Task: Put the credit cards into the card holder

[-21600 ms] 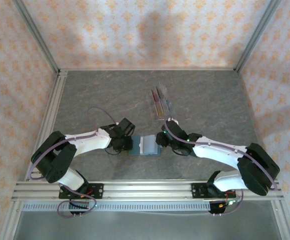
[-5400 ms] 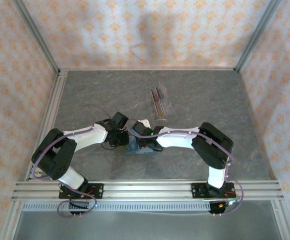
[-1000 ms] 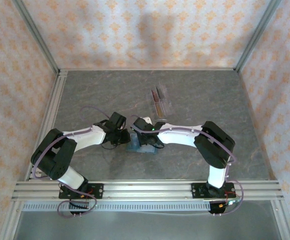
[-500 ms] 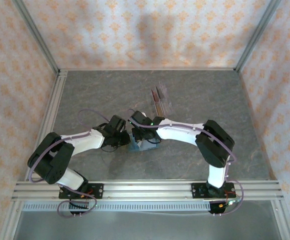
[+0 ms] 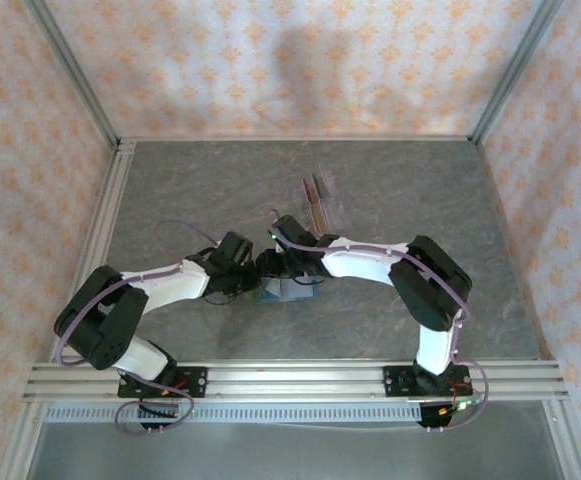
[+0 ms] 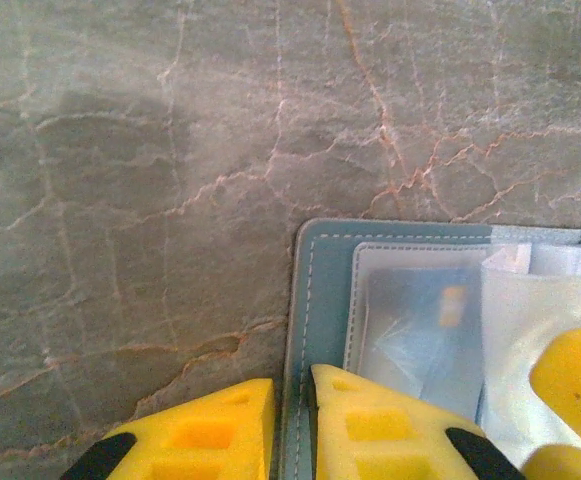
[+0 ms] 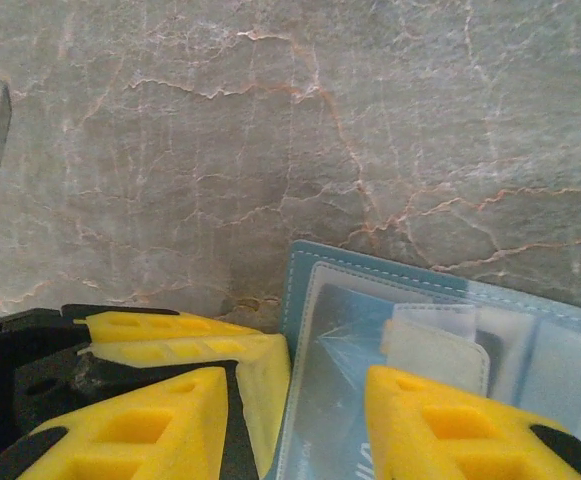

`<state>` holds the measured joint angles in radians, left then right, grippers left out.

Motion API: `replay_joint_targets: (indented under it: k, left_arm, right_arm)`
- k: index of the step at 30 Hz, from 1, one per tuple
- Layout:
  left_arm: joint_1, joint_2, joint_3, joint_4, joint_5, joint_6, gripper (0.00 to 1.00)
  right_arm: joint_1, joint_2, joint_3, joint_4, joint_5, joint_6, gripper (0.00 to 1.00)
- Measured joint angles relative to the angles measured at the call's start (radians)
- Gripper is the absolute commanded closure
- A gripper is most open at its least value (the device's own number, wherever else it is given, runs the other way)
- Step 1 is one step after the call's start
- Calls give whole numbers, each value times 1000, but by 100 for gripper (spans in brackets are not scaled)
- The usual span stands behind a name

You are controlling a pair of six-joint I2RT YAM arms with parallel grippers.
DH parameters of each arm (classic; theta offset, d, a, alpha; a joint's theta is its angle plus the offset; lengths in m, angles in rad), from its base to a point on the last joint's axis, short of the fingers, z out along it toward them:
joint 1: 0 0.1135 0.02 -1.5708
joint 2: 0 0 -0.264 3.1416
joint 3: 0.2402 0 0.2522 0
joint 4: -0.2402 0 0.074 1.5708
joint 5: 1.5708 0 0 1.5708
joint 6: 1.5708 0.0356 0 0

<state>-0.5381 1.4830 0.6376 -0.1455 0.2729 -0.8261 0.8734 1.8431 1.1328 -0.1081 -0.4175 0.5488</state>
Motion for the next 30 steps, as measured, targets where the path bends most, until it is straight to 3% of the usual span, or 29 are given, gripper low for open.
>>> replay_joint_targets:
  k: [10, 19, 26, 30]
  left_arm:
    - [-12, -76, -26, -74, 0, -15, 80]
    - [-19, -261, -32, -208, -107, -16, 78]
    - [-19, -395, -51, -304, -148, -15, 67]
    - [-18, -451, -53, -337, -150, -10, 55]
  right_arm:
    - [-2, 2, -2, 79, -47, 53, 59]
    - [4, 41, 34, 140, -74, 79, 58]
    - [32, 95, 92, 130, -79, 78, 56]
    - [38, 99, 168, 87, -77, 51, 52]
